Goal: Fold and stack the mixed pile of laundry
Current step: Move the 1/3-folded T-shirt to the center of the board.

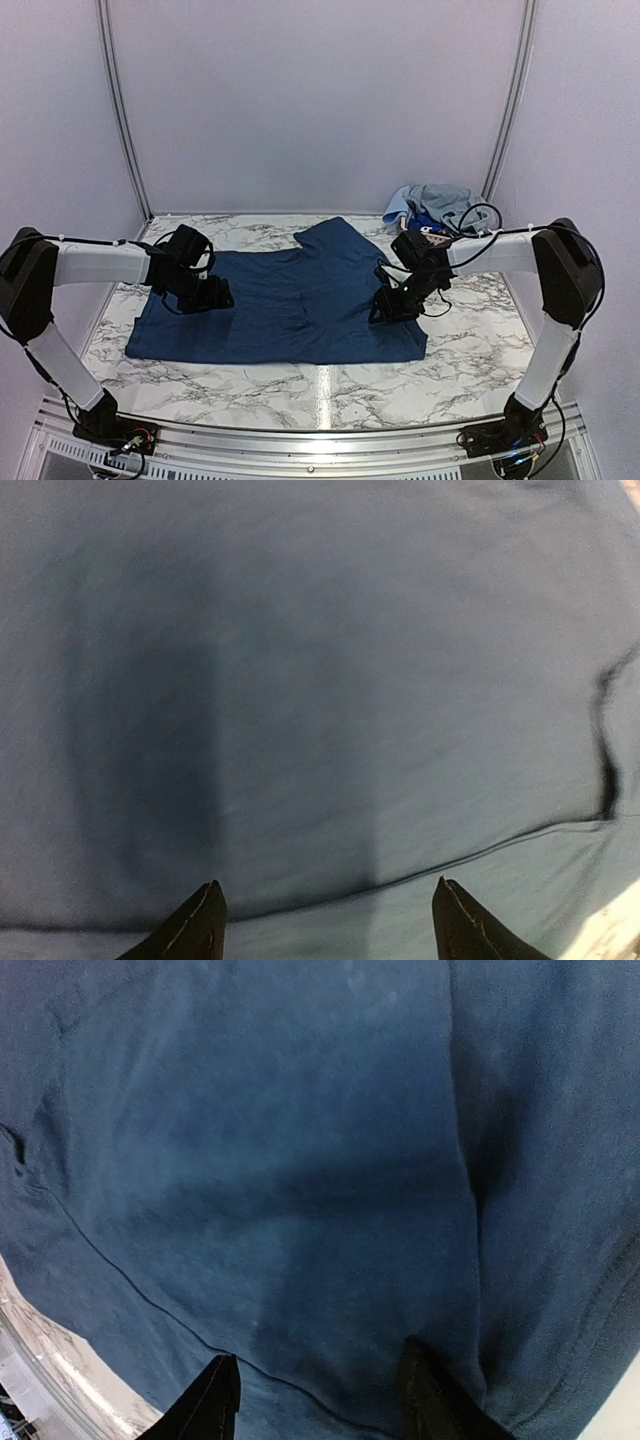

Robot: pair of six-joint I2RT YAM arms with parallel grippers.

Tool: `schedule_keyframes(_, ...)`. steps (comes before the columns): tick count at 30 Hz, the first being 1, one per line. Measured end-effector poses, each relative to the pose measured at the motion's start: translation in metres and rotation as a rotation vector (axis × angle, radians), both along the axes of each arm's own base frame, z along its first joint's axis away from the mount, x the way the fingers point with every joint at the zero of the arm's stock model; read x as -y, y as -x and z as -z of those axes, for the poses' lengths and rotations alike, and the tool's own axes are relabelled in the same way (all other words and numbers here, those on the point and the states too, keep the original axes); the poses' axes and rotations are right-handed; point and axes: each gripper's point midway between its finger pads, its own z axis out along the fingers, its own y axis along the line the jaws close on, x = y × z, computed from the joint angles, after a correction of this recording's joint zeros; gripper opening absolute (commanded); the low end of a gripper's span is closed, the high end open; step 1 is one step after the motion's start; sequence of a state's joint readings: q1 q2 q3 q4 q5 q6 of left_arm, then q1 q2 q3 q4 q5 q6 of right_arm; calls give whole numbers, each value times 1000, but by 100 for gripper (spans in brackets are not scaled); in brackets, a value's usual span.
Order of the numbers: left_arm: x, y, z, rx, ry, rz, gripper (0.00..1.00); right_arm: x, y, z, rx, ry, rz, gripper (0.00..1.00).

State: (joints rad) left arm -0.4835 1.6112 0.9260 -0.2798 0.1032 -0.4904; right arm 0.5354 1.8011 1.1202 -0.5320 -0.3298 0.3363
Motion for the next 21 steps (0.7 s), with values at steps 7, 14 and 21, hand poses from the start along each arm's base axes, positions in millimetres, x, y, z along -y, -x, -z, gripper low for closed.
schedule_keyframes(7, -42, 48, 32, -155, -98, -77, 58, 6, 10, 10, 2, 11, -35, 52)
schedule_keyframes(14, -56, 98, 33, -191, -53, -124, 52, 4, 38, 12, 10, 16, -99, 52)
schedule_keyframes(21, -56, 148, 32, -272, 7, -171, 54, -8, 104, 10, -66, 8, -195, 53)
